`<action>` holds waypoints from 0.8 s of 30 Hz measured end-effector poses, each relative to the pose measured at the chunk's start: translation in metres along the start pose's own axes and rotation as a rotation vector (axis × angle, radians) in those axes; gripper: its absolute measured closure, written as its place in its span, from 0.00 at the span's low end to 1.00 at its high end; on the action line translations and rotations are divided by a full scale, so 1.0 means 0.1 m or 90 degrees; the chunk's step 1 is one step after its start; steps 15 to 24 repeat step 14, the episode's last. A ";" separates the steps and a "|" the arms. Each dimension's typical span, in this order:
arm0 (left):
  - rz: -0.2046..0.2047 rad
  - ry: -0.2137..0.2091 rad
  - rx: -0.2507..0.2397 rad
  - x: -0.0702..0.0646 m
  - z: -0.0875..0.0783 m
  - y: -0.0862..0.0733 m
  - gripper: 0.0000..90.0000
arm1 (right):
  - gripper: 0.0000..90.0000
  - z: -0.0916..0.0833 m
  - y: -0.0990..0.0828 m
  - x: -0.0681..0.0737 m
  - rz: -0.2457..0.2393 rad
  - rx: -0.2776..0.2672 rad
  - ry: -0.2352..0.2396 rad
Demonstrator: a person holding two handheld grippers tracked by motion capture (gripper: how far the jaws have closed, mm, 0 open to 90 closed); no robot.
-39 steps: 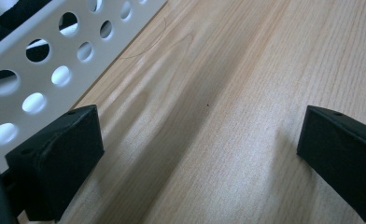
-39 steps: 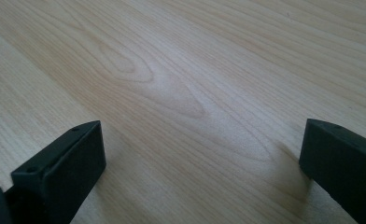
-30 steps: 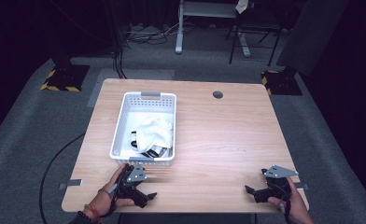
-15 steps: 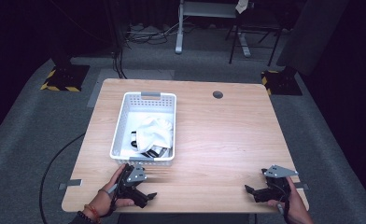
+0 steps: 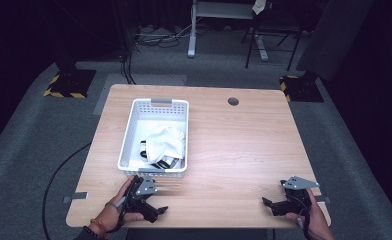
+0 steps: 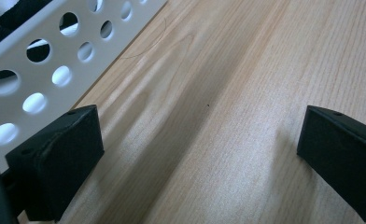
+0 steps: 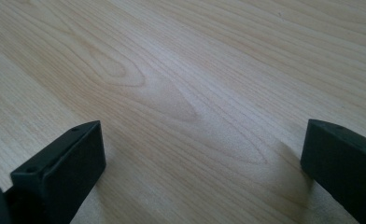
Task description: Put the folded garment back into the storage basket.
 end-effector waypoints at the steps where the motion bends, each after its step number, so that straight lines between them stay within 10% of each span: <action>1: 0.000 0.000 0.000 0.00 0.00 0.00 0.00 | 0.00 0.00 0.00 0.00 0.000 0.000 0.000; 24: -0.001 0.000 -0.001 0.00 0.00 0.00 0.00 | 0.00 0.00 0.00 0.00 -0.001 0.000 -0.002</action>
Point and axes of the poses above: each handheld gripper's, and its own axes: z roughly forward along the jaws, y roughly out of its top, x roughly to its left, the point moved 7 cm from there along z, roughly forward along the jaws, and after that the axes turned 5 degrees about x, right-handed, at the moved point
